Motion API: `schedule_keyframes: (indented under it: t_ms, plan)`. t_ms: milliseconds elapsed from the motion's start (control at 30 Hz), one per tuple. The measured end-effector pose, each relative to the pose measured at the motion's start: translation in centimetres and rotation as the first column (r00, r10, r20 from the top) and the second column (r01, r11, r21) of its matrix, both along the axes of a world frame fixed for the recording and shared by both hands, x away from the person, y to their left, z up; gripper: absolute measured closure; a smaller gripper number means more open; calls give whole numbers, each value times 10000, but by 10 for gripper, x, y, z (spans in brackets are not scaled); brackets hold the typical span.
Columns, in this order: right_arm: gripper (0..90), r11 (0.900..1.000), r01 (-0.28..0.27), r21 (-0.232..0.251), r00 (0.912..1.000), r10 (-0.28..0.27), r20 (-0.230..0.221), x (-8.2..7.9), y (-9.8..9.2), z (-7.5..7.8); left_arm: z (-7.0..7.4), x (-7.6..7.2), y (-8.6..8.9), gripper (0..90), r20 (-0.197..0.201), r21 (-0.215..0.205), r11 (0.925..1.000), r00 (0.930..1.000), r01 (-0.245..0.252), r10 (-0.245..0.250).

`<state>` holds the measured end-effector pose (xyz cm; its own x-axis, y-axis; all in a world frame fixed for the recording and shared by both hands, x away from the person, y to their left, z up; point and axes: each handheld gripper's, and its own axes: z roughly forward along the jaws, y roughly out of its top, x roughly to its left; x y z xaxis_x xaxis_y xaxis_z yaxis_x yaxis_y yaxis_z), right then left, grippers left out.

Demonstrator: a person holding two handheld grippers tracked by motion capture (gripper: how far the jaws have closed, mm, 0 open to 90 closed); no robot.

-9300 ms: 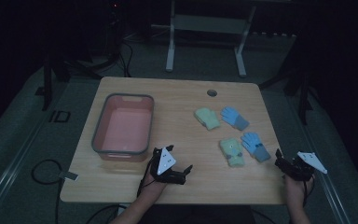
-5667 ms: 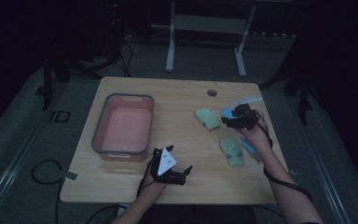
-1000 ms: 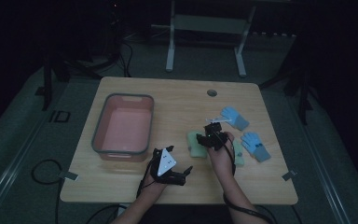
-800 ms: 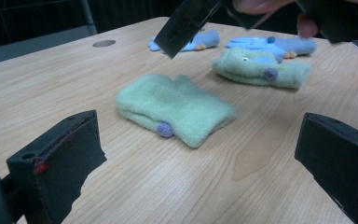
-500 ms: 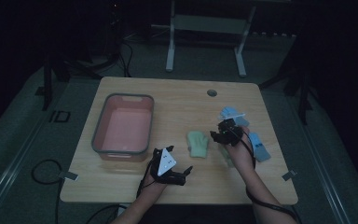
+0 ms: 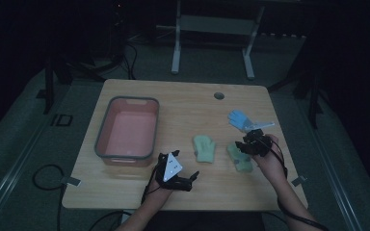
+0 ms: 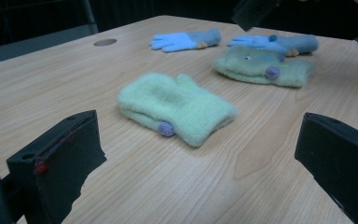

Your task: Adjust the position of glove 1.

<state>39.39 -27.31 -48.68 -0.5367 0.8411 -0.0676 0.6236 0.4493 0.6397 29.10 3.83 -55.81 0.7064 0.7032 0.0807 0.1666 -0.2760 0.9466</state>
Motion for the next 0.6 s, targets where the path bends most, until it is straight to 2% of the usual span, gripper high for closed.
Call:
schedule_keyframes:
  t_ms: [33, 67, 100, 200, 333, 467, 533, 600]
  plan:
    - [571, 9997, -245, -29, 9997, 245, -20, -1, -4, -2, 0, 0, 0, 5, 12, 34, 10000, 10000, -3, 3]
    - [571, 9997, -245, -29, 9997, 245, -20, -1, -4, -2, 0, 0, 0, 5, 12, 34, 10000, 10000, -3, 3]
    - [571, 9982, -569, -208, 9984, 567, -73, -2, -10, -8, 0, 0, 0, 5, 29, 39, 10000, 10000, 0, 0]
    - [562, 9942, -1041, -266, 9944, 1036, -189, -3, -18, -17, 0, 0, 0, 5, -1, 16, 10000, 10000, -5, 5]
    - [549, 9937, -1106, -185, 9931, 1098, -414, -1, -23, -26, 0, 0, 0, 5, -2, 18, 10000, 10000, 1, -1]
    - [549, 9924, -1198, -293, 9907, 1176, -690, 2, -22, -42, 0, 0, -1, 5, 37, 71, 10000, 10000, 41, -41]
    - [553, 9912, -1298, -253, 9893, 1277, -702, 2, -22, -44, 0, 0, 0, 5, 16, 34, 10000, 10000, 36, -36]
    - [587, 9917, -1286, -97, 9874, 1271, -944, 4, -23, -45, 0, 0, 0, 5, 28, 50, 10000, 10000, 36, -36]
